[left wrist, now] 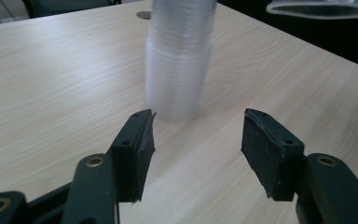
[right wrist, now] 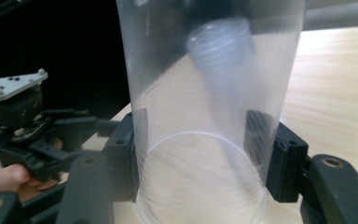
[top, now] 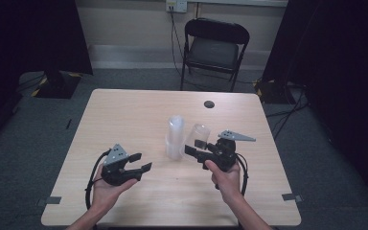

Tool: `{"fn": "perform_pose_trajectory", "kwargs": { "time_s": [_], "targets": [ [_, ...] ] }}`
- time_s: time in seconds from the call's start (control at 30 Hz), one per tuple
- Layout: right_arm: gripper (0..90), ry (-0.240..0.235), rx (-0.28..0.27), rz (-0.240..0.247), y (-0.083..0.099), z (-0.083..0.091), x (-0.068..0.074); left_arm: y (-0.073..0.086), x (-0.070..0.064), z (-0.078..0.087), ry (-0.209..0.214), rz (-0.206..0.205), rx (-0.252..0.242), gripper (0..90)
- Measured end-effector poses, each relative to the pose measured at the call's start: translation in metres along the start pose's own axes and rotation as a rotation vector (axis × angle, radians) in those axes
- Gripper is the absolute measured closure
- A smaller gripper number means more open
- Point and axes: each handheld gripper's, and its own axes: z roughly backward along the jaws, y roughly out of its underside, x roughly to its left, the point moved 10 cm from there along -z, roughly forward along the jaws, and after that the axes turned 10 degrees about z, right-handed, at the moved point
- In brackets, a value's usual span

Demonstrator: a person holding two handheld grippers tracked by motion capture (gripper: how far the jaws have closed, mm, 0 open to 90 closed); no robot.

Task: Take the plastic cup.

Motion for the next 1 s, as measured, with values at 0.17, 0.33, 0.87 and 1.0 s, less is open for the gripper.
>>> {"fn": "perform_pose_trajectory", "kwargs": {
  "time_s": [0.17, 0.33, 0.87, 1.0],
  "targets": [
    [40.9, -0.032, 0.021, -0.063, 0.015, 0.001, 0.005, 0.004, -0.014, -0.02, -0.01, 0.002, -0.002, 45.5],
    [41.1, -0.083, -0.003, -0.14, 0.022, 0.002, 0.011, 0.007, -0.029, -0.021, 0.015, -0.031, -0.016, 48.1],
    [41.1, -0.145, 0.048, -0.207, 0.037, -0.011, 0.029, 0.008, -0.047, -0.014, 0.062, -0.067, -0.063, 63.4],
    [41.3, -0.174, 0.064, -0.249, 0.038, -0.013, 0.034, 0.009, -0.05, -0.016, 0.045, -0.104, -0.072, 62.4]
  ]
}}
